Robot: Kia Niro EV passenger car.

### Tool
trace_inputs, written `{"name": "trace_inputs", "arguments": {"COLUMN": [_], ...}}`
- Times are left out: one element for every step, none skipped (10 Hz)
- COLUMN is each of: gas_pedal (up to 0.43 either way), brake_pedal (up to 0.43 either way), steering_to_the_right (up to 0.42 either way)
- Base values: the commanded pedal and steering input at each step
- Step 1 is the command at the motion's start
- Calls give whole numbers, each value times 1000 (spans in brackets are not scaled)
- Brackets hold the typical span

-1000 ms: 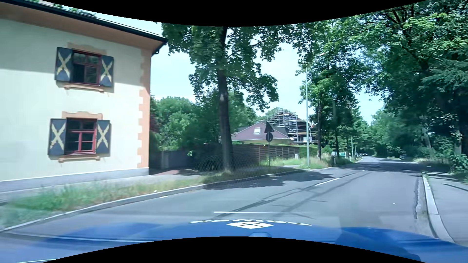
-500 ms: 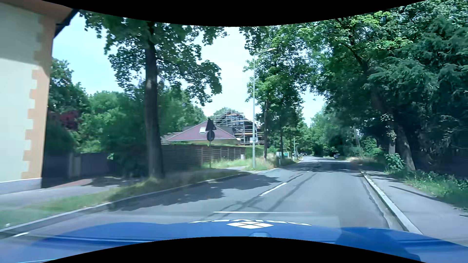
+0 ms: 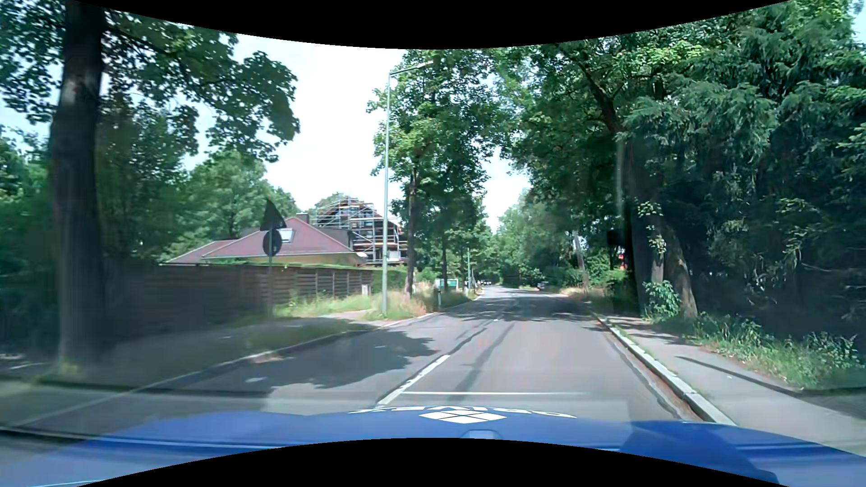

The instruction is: Follow the waypoints while adhering to traffic rules and regulations

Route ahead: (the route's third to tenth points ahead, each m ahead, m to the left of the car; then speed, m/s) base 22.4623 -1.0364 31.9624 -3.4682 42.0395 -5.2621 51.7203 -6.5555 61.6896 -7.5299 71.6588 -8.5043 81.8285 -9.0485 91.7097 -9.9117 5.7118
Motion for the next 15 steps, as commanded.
{"name": "trace_inputs", "arguments": {"gas_pedal": [331,331,331,339,339,339,339,339,339,339,331,331,319,299,268], "brake_pedal": [0,0,0,0,0,0,0,0,0,0,0,0,0,0,0], "steering_to_the_right": [174,155,150,150,148,143,131,116,102,88,72,60,43,30,17]}}
